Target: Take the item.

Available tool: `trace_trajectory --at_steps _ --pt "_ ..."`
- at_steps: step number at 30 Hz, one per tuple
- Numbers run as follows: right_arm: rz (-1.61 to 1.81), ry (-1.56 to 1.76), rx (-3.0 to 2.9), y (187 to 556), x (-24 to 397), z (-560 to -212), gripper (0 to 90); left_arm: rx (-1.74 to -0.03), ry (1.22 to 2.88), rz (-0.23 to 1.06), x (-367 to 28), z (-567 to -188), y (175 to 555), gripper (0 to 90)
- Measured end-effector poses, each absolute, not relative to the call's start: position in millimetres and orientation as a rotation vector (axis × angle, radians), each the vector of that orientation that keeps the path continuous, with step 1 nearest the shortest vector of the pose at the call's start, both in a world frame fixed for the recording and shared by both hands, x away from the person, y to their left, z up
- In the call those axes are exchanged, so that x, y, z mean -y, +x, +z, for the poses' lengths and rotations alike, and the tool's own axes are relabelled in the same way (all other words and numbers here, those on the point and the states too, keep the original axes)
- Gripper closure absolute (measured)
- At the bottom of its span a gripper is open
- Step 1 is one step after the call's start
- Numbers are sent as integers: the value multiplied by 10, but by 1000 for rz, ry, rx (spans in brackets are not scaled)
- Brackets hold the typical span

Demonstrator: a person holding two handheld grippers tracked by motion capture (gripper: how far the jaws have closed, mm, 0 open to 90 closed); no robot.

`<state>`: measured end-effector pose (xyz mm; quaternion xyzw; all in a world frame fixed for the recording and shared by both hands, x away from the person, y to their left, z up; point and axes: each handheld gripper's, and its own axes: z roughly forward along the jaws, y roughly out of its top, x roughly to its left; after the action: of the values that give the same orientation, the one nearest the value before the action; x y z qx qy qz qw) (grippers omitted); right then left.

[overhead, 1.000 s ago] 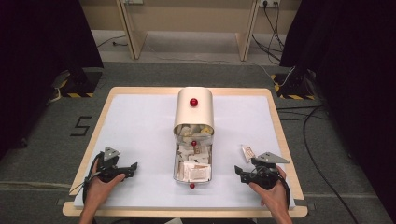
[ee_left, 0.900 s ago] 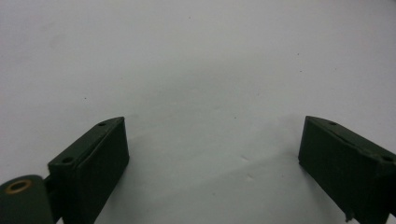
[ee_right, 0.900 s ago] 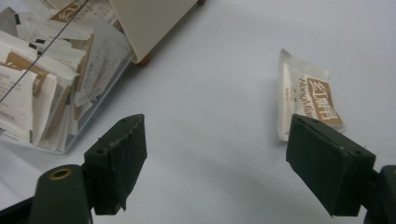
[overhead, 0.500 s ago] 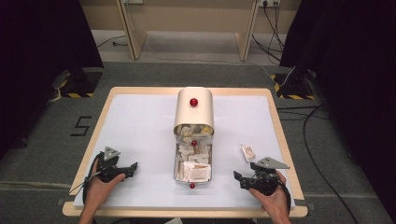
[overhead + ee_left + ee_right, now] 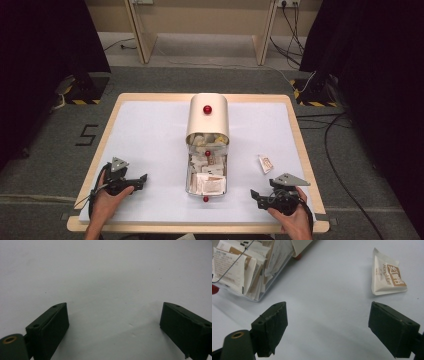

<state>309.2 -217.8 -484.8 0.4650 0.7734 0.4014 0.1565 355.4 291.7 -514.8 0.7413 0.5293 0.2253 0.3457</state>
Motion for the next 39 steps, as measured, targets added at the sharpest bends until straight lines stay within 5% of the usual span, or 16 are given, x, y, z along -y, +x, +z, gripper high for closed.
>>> trace_trajectory --at_steps 39 --pt "930 1282 -2299 2818 2281 -4993 150 -1374 1924 585 -2917 -5148 3553 76"
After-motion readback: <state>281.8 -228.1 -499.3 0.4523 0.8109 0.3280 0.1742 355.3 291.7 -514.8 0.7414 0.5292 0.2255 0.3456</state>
